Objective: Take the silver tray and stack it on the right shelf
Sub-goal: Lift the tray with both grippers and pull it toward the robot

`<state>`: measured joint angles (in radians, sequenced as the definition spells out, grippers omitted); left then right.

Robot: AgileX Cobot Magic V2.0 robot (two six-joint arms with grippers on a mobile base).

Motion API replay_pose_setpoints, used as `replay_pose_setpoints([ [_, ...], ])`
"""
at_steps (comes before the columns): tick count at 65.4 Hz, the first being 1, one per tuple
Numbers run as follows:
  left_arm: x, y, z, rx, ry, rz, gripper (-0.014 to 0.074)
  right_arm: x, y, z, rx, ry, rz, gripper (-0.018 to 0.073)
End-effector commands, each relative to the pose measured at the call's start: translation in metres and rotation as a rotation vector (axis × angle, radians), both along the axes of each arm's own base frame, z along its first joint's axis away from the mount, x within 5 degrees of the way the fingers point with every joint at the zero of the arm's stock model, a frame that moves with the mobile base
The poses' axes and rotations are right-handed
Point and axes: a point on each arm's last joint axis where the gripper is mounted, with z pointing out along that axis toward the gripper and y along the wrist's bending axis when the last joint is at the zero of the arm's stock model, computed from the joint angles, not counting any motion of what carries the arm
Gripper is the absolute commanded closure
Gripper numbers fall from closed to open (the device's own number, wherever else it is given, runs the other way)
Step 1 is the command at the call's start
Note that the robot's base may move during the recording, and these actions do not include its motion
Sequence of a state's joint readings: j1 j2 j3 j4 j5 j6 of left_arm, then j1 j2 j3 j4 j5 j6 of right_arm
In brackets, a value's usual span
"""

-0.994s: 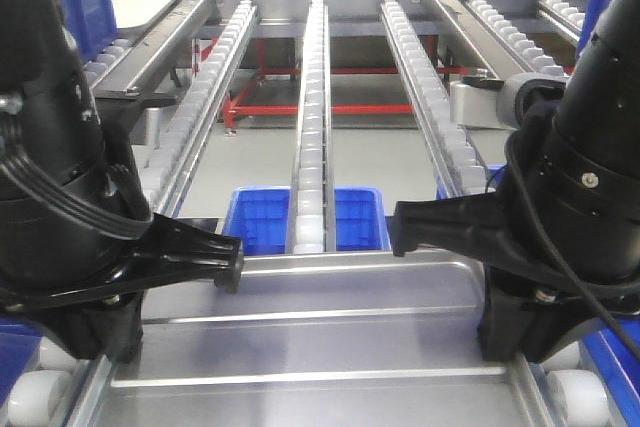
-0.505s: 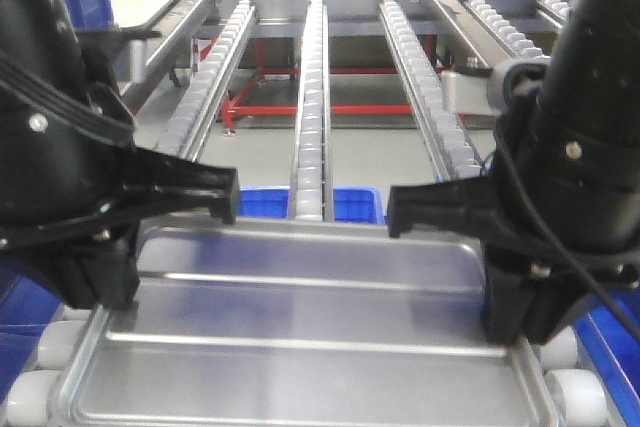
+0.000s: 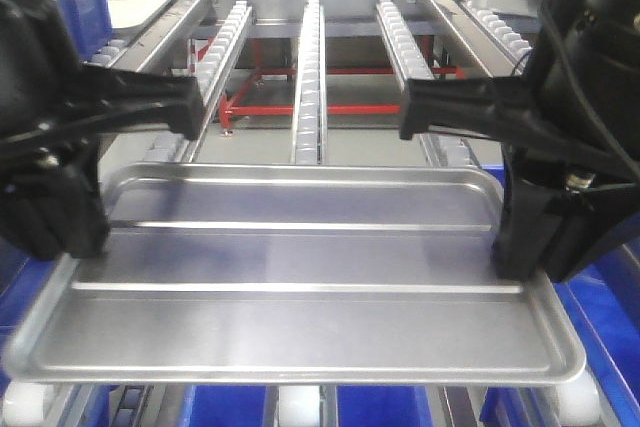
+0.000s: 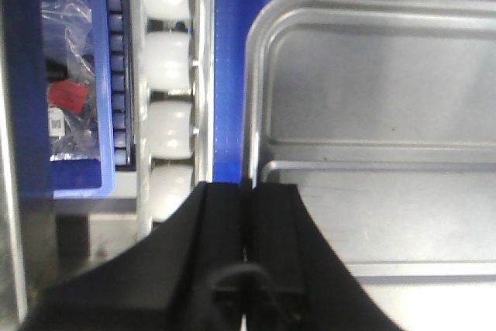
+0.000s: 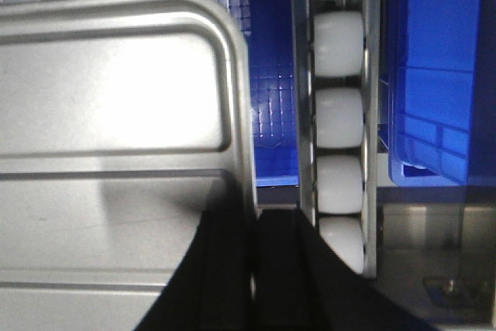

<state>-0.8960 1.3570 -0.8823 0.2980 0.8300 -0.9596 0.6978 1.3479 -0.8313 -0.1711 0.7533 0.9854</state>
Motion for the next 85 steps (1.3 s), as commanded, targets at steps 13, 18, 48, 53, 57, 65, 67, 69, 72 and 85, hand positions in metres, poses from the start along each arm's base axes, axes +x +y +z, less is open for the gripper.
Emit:
replay_pose_setpoints([
  [13, -0.043, 0.0, 0.011, -0.085, -0.016, -0.018, 0.0697, -0.035, 0.014, 0.027, 0.009, -0.115, 0.004, 0.0487],
  [18, -0.057, 0.003, 0.007, -0.072, -0.004, -0.028, 0.0697, -0.045, 0.018, 0.028, 0.016, -0.106, 0.019, 0.0487],
  [48, -0.082, 0.008, 0.012, -0.041, -0.02, -0.051, 0.0697, -0.083, 0.029, 0.008, 0.039, -0.052, 0.038, 0.0487],
  [53, -0.083, 0.008, 0.012, -0.041, -0.013, -0.051, 0.0697, -0.083, 0.029, 0.008, 0.038, -0.052, 0.038, 0.0487],
  [57, -0.083, 0.008, 0.012, -0.041, -0.013, -0.051, 0.0697, -0.083, 0.029, 0.008, 0.038, -0.052, 0.038, 0.0487],
  [65, -0.083, 0.008, 0.012, -0.041, -0.013, -0.051, 0.0697, -0.083, 0.029, 0.008, 0.036, -0.055, 0.039, 0.0487],
  [67, -0.083, 0.008, 0.012, -0.041, -0.013, -0.051, 0.0697, -0.083, 0.029, 0.009, 0.033, -0.061, 0.042, 0.0487],
  [69, -0.083, 0.008, 0.012, -0.042, -0.012, -0.05, 0.0697, -0.082, 0.029, 0.009, 0.03, -0.067, 0.045, 0.0487],
  [72, -0.083, 0.008, 0.012, -0.042, -0.012, -0.05, 0.0697, -0.081, 0.028, 0.009, 0.026, -0.076, 0.049, 0.0487],
  [85, -0.085, 0.007, 0.011, -0.052, 0.017, -0.04, 0.0697, -0.081, 0.028, 0.009, 0.022, -0.08, 0.051, 0.0487],
])
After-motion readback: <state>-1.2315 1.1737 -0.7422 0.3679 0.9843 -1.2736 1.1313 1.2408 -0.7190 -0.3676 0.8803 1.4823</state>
